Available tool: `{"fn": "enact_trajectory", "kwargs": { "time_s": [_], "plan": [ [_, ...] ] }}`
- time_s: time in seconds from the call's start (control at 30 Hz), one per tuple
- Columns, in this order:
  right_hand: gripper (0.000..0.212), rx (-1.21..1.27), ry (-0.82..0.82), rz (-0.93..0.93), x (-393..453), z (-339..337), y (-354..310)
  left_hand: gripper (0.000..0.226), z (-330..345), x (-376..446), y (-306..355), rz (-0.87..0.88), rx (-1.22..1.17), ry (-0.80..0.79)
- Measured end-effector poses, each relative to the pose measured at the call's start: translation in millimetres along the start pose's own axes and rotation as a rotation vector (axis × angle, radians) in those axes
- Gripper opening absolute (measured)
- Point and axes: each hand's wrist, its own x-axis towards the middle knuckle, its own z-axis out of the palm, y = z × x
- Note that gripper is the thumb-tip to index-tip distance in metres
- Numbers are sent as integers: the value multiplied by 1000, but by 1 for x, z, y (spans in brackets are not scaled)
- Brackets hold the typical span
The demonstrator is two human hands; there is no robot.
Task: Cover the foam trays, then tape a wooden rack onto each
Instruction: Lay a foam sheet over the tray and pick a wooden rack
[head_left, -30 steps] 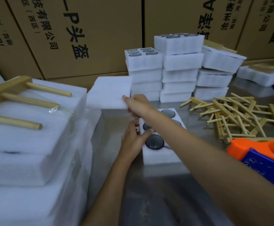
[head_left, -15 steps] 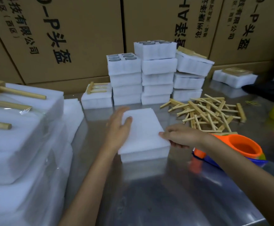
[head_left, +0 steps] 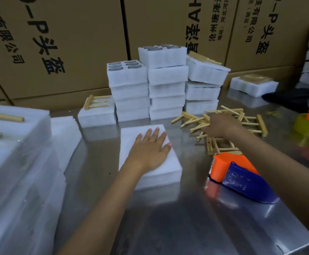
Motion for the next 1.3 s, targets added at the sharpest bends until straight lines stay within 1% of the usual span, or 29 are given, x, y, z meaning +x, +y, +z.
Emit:
{"fn": "enact_trajectory", "kwargs": {
  "time_s": [0.07, 0.13, 0.27, 0.37, 0.43, 0.5, 0.57, 0.63, 0.7, 0.73, 0.77, 0.83, 0.9, 0.93, 0.97, 1.03, 1.1, 1.13, 1.2, 1.23, 1.27, 1.3],
  "plan": [
    [36, -97, -71, 74, 8, 5, 9, 60, 0, 0, 1, 0, -5, 4],
    [31, -85, -126, 105, 12, 15, 12, 60, 0, 0, 1, -5, -12, 5],
    [18, -31, -31, 103, 15, 20, 9, 61, 0, 0, 1, -10, -23, 4],
    [23, -6, 60, 58, 12, 0, 5, 61, -1, 0, 0, -12, -27, -5],
    [27, 123, 89, 30, 9, -21, 2, 62, -2, 0, 0, -20, -37, -14],
    [31, 343, 114, -3, 5, -41, -3, 61, -3, 0, 0, -27, -56, -11],
    [33, 599, 87, -29, -4, -56, -14, 60, -4, -1, 1, -32, -103, 2],
    [29, 798, 41, -60, -15, -66, -27, 56, -6, -2, 2, -41, -188, 20],
    [26, 920, 25, -109, -25, -73, -40, 52, -10, -3, 2, -54, -326, 48],
    [26, 971, 14, -140, -30, -75, -46, 51, -13, -4, 1, -80, -466, 84],
    [26, 1017, -2, -173, -34, -76, -51, 48, -17, -5, 1, -120, -664, 148],
    [28, 1059, -29, -251, -42, -77, -59, 40, -26, -9, -1, -190, -1099, 347],
    [29, 1016, -23, -358, -49, -74, -64, 32, -34, -15, -7, -244, -1425, 518],
    [29, 980, -7, -419, -52, -72, -67, 31, -37, -18, -11, -266, -1567, 555],
    [27, 943, 12, -479, -55, -69, -69, 34, -39, -21, -16, -276, -1701, 559],
    [22, 864, 47, -579, -59, -61, -72, 46, -42, -27, -26, -257, -1962, 496],
    [20, 818, 61, -617, -58, -50, -76, 56, -46, -33, -36, -189, -2191, 408],
    [20, 833, 53, -609, -55, -44, -78, 59, -48, -37, -40, -137, -2266, 363],
    [21, 940, 10, -563, -49, -29, -84, 62, -53, -45, -45, -84, -2295, 265],
    [21, 1010, -16, -535, -45, -21, -88, 59, -55, -48, -45, -98, -2257, 217],
    [22, 1073, -39, -506, -41, -14, -91, 53, -57, -52, -43, -123, -2197, 181],
    [22, 1122, -65, -476, -36, -7, -95, 44, -57, -54, -41, -150, -2116, 178]
  ]
}}
